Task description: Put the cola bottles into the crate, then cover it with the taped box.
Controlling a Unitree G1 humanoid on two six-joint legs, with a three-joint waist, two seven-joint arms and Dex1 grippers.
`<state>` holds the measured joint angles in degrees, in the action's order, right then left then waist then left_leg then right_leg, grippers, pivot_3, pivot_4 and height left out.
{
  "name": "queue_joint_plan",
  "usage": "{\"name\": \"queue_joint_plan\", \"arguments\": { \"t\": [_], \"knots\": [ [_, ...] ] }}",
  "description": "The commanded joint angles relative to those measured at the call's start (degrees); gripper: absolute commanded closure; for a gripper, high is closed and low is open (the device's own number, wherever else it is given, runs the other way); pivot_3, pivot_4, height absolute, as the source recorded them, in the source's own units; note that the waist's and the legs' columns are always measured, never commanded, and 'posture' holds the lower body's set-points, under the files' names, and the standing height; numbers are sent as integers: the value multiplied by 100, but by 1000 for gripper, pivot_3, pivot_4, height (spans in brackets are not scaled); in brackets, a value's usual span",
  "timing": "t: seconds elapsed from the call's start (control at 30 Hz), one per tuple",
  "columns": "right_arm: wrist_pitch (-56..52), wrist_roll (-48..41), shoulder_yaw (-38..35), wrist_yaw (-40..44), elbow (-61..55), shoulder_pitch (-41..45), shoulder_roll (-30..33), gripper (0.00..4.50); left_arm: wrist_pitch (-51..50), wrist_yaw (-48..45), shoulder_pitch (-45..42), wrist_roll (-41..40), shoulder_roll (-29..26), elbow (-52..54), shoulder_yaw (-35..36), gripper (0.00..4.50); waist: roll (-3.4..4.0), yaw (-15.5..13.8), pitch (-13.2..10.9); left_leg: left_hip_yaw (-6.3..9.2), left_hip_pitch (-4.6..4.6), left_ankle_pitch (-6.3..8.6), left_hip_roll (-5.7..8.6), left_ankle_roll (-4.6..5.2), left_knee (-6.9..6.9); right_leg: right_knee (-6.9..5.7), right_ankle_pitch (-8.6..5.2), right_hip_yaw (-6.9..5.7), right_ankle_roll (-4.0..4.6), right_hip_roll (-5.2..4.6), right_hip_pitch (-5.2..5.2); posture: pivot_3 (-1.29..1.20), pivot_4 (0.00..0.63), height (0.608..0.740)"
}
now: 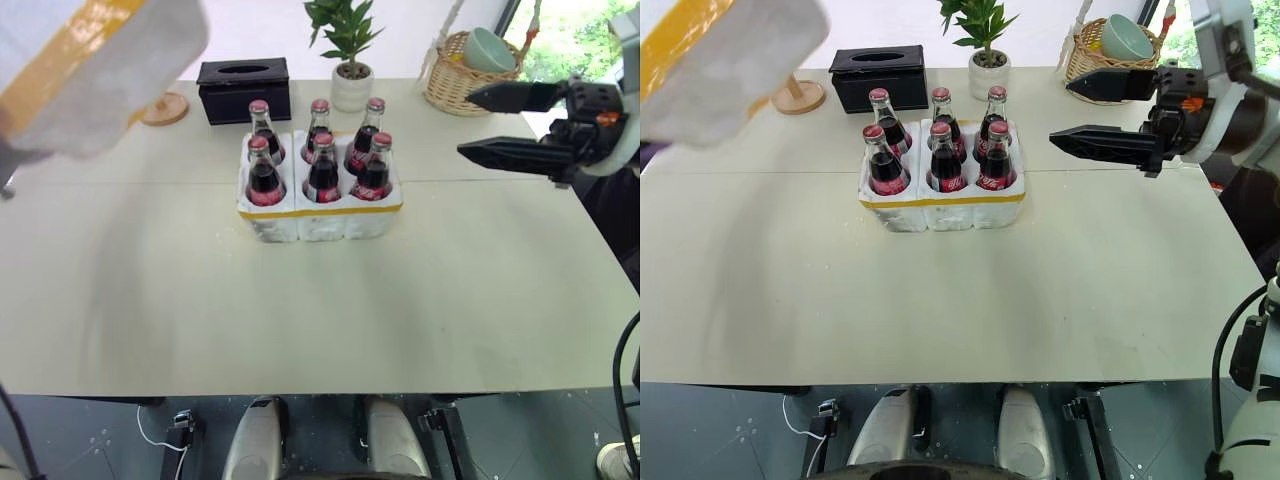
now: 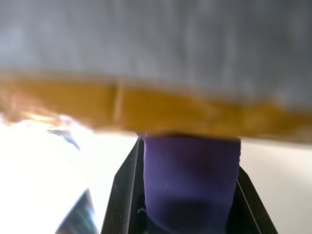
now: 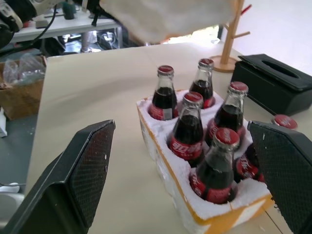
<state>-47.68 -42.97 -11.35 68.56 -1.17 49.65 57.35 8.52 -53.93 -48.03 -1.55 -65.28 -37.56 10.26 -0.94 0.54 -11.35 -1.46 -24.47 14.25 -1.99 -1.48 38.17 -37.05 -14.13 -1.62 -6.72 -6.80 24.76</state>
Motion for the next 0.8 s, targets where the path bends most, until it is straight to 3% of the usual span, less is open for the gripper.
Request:
{"name": "queue_joint_plan", "arguments": {
  "t": [0.03,0.17,0.4,0.63,0.8],
  "knots": [
    [-1,-35,-281,-147,-64,-26,111,0,727,718,-289,370,308,579,-198,4084,0,5,0,0,1,0,0,0,0,0,0,0,0,0,0,0,150,736],
    [-109,-103,-434,-311,-156,-273,143,0,1196,1134,-716,867,891,982,-737,4084,-1,-4,0,0,0,0,1,0,0,-2,0,-1,0,2,-1,0,150,736],
    [-339,-331,-890,-688,-532,-762,165,0,1841,1837,-998,2057,1422,1161,-1579,4084,-1,4,0,0,2,0,2,0,0,-1,0,0,-1,1,-3,0,150,736],
    [-468,-485,-1246,-1011,-739,-1066,165,0,1738,2494,-575,3906,950,1907,-2127,4084,0,9,1,1,3,0,2,1,-2,-1,0,0,-1,2,-3,0,150,736],
    [-519,-582,-1345,-1190,-793,-1148,94,0,1113,2522,-173,4304,978,2823,-1997,4084,-1,-2,1,1,4,0,2,1,1,0,0,2,-1,2,-5,0,150,736]
  ]
}}
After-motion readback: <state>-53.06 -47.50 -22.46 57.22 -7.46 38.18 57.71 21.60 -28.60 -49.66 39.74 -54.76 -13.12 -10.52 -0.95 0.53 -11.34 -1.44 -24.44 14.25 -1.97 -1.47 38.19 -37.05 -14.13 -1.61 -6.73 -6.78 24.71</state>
